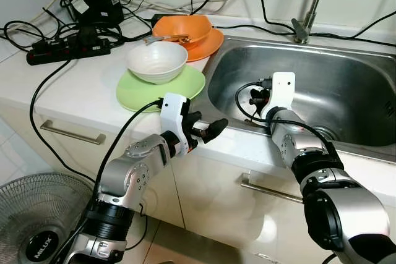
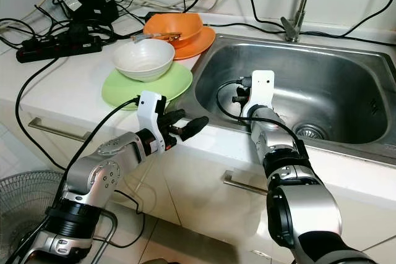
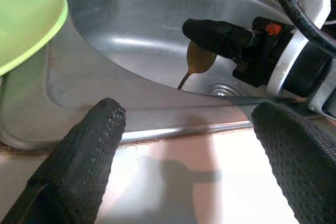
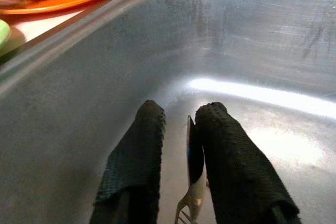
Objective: Kitchen organization
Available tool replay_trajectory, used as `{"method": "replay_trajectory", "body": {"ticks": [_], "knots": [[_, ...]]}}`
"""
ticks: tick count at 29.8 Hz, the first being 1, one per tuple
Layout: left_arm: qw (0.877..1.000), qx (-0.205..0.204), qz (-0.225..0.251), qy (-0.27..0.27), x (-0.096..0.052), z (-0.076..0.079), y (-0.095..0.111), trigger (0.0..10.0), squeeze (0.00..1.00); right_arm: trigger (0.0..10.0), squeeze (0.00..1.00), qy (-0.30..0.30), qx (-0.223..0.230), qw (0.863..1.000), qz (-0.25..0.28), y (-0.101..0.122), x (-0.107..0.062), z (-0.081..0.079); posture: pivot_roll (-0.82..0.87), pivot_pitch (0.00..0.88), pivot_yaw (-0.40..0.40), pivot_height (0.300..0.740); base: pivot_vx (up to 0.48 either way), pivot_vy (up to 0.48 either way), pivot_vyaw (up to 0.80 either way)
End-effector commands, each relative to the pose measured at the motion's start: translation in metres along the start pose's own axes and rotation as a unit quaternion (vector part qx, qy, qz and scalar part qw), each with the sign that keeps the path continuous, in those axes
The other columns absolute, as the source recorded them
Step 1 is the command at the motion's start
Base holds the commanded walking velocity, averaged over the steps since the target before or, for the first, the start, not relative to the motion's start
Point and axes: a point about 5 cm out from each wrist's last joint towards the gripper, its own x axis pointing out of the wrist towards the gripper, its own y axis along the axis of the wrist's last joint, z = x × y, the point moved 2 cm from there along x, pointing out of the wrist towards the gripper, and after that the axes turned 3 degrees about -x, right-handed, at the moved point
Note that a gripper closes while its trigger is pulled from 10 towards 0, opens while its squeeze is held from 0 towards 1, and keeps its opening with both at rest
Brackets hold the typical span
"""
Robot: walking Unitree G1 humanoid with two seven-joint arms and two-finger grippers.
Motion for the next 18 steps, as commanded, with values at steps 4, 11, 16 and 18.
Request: {"method": "replay_trajectory", "body": {"ticks": [4,11,16,18], "knots": [[1.000,0.005,-0.004,0.002,-0.002,0.000,-0.001,10.0,1.00,10.0,1.00,0.013,0.012,1.000,0.000,-0.002,0.001,-0.006,-0.06,0.000,0.075,0.740,0.000,0.000,0.00],[0.999,0.019,0.019,0.021,-0.003,-0.005,0.008,10.0,1.00,10.0,1.00,0.002,0.020,0.997,0.073,0.027,0.002,-0.003,-0.05,0.000,0.073,0.740,0.000,0.000,0.00],[0.999,0.024,0.034,0.036,-0.003,-0.009,0.014,10.0,1.00,10.0,1.00,-0.018,0.022,0.988,0.154,0.061,-0.001,0.009,-0.06,0.000,0.073,0.740,0.000,0.000,0.00],[0.998,0.024,0.033,0.038,-0.003,-0.010,0.013,10.0,1.00,10.0,1.00,-0.036,0.017,0.983,0.178,0.071,-0.004,0.016,-0.06,0.000,0.073,0.740,0.000,0.000,0.00]]}}
